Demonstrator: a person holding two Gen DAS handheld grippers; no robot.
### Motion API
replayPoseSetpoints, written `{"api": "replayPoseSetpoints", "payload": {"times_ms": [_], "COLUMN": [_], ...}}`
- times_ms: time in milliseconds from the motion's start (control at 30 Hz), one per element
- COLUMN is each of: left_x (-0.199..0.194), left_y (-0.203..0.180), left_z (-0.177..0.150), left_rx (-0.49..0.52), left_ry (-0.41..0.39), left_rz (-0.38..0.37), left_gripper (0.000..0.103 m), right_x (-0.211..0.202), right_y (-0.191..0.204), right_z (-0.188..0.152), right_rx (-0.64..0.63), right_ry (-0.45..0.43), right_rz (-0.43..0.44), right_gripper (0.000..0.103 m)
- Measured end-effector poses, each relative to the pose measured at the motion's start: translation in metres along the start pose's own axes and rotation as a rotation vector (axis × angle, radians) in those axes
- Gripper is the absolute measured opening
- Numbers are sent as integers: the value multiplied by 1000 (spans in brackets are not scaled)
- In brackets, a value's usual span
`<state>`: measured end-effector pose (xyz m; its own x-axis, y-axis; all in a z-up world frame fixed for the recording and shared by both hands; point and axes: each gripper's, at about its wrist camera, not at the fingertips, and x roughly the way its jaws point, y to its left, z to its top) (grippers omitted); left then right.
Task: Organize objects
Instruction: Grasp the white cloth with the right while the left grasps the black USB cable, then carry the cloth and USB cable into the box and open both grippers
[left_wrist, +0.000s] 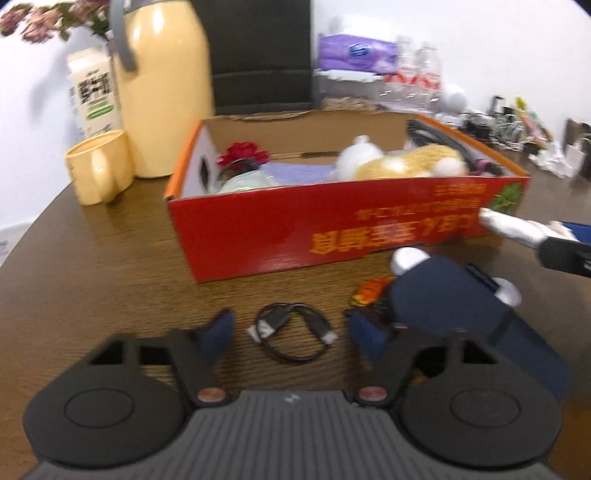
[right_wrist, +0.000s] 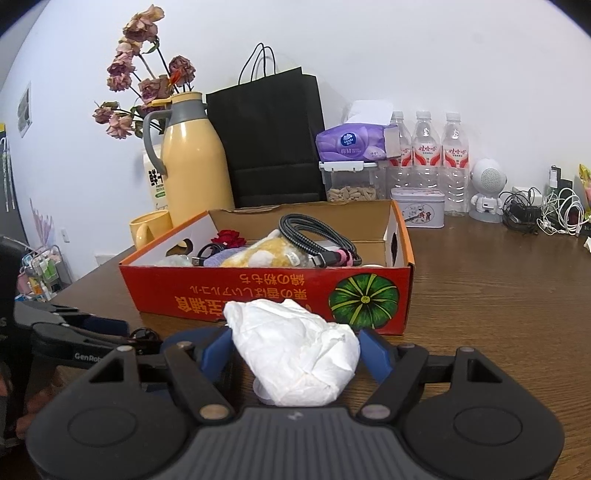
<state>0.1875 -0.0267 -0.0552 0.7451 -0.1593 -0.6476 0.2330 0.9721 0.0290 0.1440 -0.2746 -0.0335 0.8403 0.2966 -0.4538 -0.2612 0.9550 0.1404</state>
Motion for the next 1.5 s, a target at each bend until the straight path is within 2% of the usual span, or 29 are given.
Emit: {"api": "replayPoseSetpoints", "payload": {"times_ms": [33, 100, 267, 633, 933, 1067, 1200, 1500], "left_x": [-2, -4, -6, -22, -47, -55, -58, -27], "left_y": [-2, -5, -4, -1, 3, 6, 2, -1], "left_z": [-1, -2, -2, -2, 4, 22, 47, 99], "left_rx": [13, 22, 11, -6, -39, -67, -50, -65], "left_ry": [-5, -9, -19, -95, -186, -206, -250, -286], "left_rz": [-7, -17, -18, 4, 6, -32, -24, 1], "left_gripper": [49, 46, 45, 46, 46, 46, 46, 46], "right_x": [0, 0, 0, -2, -24, -28, -18, 45], "right_y": [0, 0, 0, 1, 7, 10, 16, 31], "right_z": [0, 0, 0, 0, 6, 24, 52, 101], "right_rx": [0, -1, -4, -10, -37, -62, -120, -159], "right_ry": [0, 0, 1, -12, -99, -143, -160, -140], "right_rz": [0, 1, 1, 5, 35, 43, 32, 10], "right_gripper": [74, 74, 74, 74, 74, 74, 75, 75]}}
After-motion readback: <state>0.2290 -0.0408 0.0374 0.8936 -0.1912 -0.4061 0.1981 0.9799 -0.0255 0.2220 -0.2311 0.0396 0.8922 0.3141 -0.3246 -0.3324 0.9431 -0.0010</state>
